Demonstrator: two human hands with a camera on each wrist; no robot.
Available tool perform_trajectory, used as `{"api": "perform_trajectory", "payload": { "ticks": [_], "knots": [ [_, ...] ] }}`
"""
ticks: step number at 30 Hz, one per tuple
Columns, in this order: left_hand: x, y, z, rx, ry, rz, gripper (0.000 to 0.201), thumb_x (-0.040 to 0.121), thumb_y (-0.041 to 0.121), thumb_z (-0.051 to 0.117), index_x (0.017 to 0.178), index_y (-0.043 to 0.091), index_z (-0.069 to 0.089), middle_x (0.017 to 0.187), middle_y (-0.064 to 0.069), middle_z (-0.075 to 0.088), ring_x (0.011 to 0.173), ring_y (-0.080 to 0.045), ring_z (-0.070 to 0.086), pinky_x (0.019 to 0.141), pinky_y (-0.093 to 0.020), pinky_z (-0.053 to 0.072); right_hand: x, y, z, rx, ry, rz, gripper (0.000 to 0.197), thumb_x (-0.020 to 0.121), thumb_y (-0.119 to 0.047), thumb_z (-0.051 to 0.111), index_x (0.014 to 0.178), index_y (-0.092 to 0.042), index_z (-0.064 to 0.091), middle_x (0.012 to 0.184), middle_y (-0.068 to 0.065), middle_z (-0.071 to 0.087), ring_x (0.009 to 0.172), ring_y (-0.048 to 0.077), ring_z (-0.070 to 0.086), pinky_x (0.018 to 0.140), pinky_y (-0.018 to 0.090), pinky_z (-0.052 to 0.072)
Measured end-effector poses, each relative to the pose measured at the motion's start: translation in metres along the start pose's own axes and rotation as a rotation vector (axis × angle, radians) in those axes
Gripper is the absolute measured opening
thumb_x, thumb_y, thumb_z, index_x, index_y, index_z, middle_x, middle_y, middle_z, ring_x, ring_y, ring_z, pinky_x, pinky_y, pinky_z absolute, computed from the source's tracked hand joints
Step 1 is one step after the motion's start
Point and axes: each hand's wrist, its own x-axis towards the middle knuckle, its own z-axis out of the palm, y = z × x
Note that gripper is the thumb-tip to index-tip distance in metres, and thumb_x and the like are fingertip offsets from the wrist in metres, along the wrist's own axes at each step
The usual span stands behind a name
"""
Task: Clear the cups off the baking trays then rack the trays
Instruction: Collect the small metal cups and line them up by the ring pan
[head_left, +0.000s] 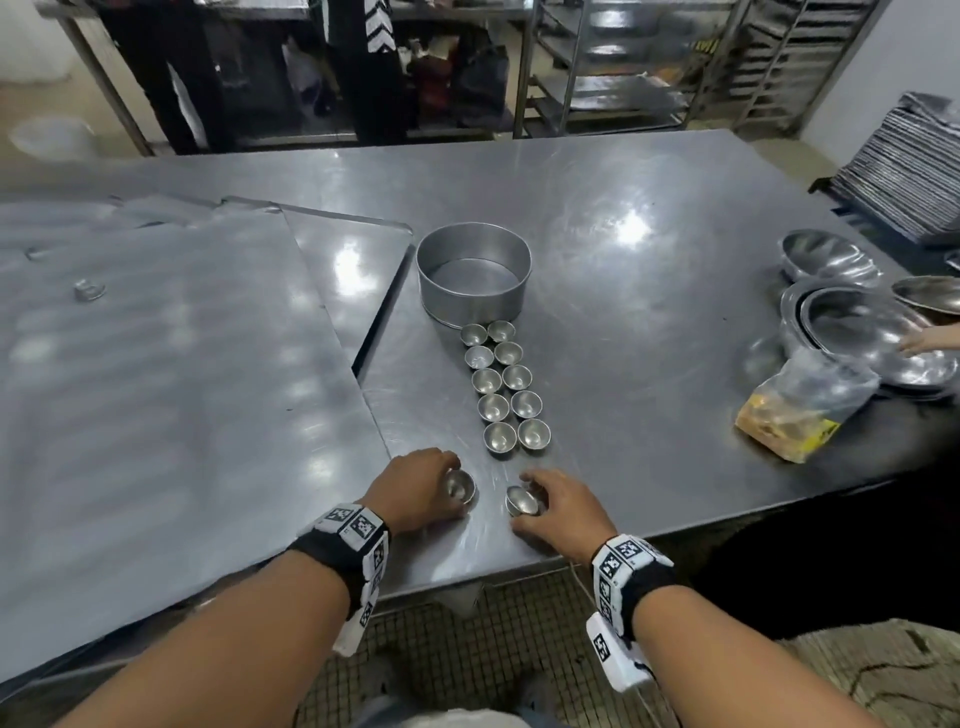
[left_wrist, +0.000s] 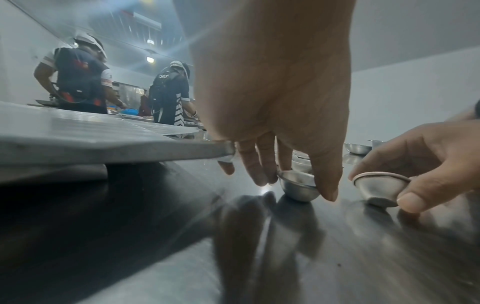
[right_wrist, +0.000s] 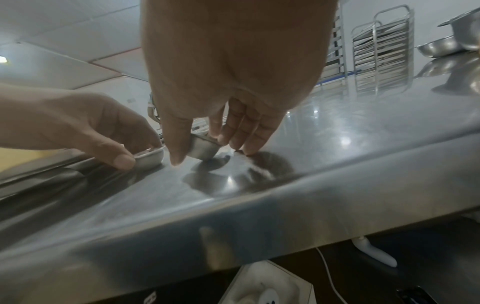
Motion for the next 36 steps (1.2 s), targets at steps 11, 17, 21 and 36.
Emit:
{"api": "perform_trajectory", "payload": {
  "ticks": [11,17,21,36],
  "knots": [
    [-0.008,0.028,0.024,-0.090,0.062,-0.137,0.056,0.079,0.056,0.071,0.126,0.027,0.059,0.114,0.002,0.067,0.103,-0.021,0.063,0.086,-0.035,0.051,0.005,0.012,-0.007,-0.056,-0.112,-0.170,0.075,0.074,-0.047,0.081,0.141,-0.027,0.054,0.135,-0.009,0.056,0.119,0.011,0.055,0.103,0.026,0.043],
    [-0.014,0.029,0.032,-0.137,0.067,-0.163,0.055,0.071,0.065,0.062,0.115,0.032,0.061,0.102,0.006,0.068,0.093,-0.016,0.063,0.081,-0.037,0.053,0.009,0.017,-0.006,-0.077,-0.094,-0.184,0.067,0.077,-0.047,0.076,0.138,-0.027,0.056,0.133,-0.007,0.056,0.118,0.016,0.056,0.103,0.031,0.044],
    [-0.008,0.034,0.036,-0.125,0.091,-0.137,0.052,0.077,0.059,0.068,0.123,0.035,0.061,0.108,0.005,0.068,0.099,-0.018,0.063,0.085,-0.035,0.051,0.009,0.025,-0.013,-0.049,-0.058,-0.110,0.068,0.077,-0.049,0.076,0.139,-0.031,0.056,0.128,-0.008,0.049,0.113,0.017,0.058,0.101,0.032,0.047],
    [0.009,0.049,0.049,-0.247,0.187,-0.208,0.059,0.075,0.053,0.079,0.119,0.020,0.059,0.105,0.001,0.065,0.093,-0.019,0.061,0.079,-0.032,0.048,0.006,0.044,-0.036,0.030,0.037,0.006,0.059,0.079,-0.037,0.080,0.132,-0.025,0.058,0.119,-0.007,0.059,0.103,0.011,0.060,0.097,0.032,0.052]
  ]
}}
